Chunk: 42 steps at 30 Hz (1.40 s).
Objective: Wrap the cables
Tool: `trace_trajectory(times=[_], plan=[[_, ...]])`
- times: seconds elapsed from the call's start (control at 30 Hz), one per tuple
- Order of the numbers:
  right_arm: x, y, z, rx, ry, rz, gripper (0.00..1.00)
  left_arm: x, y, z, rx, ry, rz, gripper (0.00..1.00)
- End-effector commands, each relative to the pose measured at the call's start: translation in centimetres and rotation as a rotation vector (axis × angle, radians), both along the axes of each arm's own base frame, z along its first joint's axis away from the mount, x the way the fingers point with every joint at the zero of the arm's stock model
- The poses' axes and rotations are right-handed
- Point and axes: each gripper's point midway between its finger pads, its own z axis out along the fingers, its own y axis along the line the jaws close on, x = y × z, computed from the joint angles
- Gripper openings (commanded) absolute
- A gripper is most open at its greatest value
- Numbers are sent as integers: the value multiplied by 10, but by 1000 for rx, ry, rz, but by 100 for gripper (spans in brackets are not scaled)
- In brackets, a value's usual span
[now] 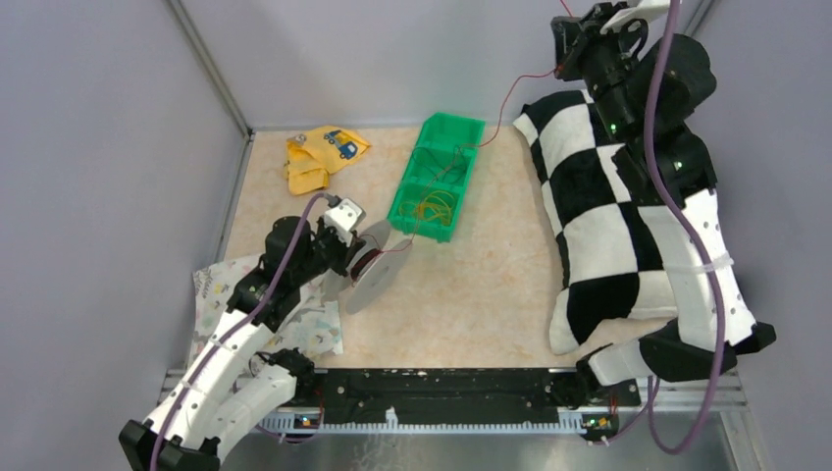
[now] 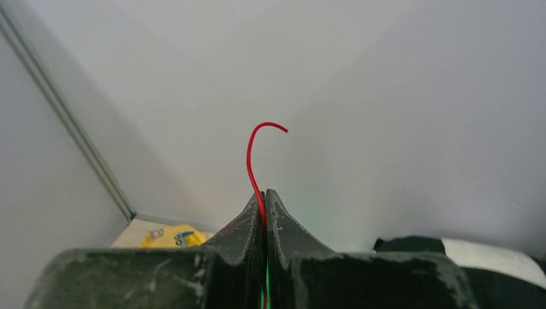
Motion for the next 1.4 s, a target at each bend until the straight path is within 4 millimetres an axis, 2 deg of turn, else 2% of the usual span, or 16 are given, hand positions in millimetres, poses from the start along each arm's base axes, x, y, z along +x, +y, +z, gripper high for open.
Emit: trace_trajectory(times=[0.0, 0.03, 0.1, 0.33, 0.5, 0.6, 0.67, 0.83, 0.9, 1.0, 1.07, 1.17, 1.37], plan=[[37, -20, -49, 108, 155, 93, 0, -5, -6, 18, 16, -94, -84, 0], [48, -25, -67, 121, 192, 91, 0, -7, -5, 18, 19, -91, -83, 0], [63, -34, -89, 142, 238, 75, 0, -10, -5, 21, 13, -86, -90, 0], [90, -55, -157, 157, 354, 27, 0, -42, -12, 28, -2, -1, -198, 0], [93, -99, -201, 221, 397, -8, 0, -75, -25, 39, -57, 10, -352, 0], [97, -126, -227, 230, 445, -59, 0, -94, -35, 55, -107, 30, -447, 0], [99, -137, -241, 216, 476, -90, 0, -104, -40, 66, -129, 38, -502, 0], [102, -159, -270, 198, 527, -146, 0, -109, -40, 97, -165, -31, -506, 0], [103, -168, -279, 226, 530, -137, 0, -106, -37, 107, -169, -69, -481, 0], [105, -184, -292, 240, 551, -164, 0, -114, -39, 117, -180, -101, -519, 0], [105, -188, -299, 229, 565, -181, 0, -119, -40, 128, -195, -126, -541, 0], [104, -190, -309, 222, 576, -193, 0, -113, -35, 149, -224, -192, -477, 0], [105, -189, -324, 225, 604, -190, 0, -135, -34, 207, -323, -337, -516, 0]])
